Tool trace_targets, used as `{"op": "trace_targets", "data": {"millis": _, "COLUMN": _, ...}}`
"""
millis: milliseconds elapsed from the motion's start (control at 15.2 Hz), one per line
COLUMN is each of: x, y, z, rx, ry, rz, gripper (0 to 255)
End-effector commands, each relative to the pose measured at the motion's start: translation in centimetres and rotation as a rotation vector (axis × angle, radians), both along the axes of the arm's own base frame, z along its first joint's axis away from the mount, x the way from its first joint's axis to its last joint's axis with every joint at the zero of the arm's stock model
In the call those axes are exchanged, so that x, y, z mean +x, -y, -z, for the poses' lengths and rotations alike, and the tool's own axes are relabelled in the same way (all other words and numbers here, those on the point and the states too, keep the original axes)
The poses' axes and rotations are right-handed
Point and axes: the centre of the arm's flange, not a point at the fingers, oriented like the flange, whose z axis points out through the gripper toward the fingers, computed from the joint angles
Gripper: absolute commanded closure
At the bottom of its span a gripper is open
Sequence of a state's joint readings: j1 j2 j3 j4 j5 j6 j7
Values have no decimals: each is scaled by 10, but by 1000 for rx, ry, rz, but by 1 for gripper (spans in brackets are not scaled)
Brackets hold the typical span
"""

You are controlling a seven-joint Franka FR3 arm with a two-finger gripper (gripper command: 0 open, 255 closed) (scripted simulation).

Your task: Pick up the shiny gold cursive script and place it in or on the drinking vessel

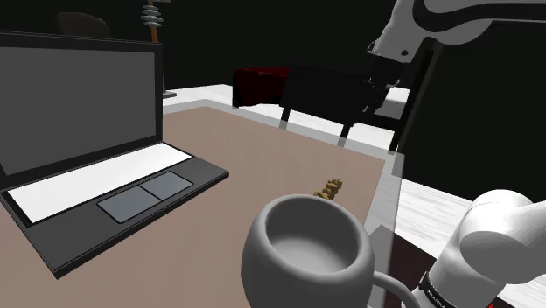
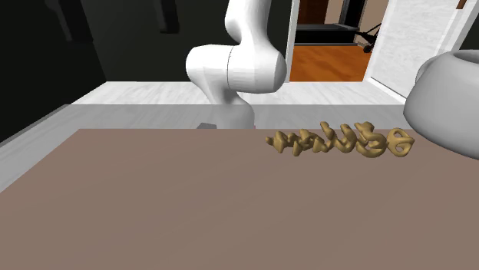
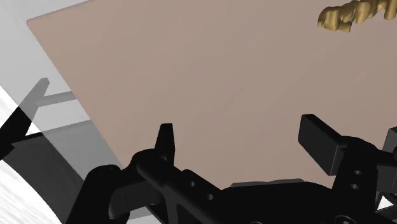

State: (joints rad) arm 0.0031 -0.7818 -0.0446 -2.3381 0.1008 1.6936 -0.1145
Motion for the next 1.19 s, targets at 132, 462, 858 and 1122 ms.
{"op": "trace_targets", "data": {"millis": 132, "x": -19, "y": -20, "z": 8, "rx": -4, "ry": -14, "rz": 137, "gripper": 0}}
{"op": "trace_targets", "data": {"millis": 462, "x": -55, "y": -79, "z": 28, "rx": -16, "ry": -50, "rz": 481, "gripper": 0}}
{"op": "trace_targets", "data": {"millis": 858, "x": -70, "y": -160, "z": 51, "rx": -29, "ry": -93, "rz": 893, "gripper": 0}}
{"op": "trace_targets", "data": {"millis": 1122, "x": -61, "y": -215, "z": 67, "rx": -38, "ry": -121, "rz": 1168, "gripper": 0}}
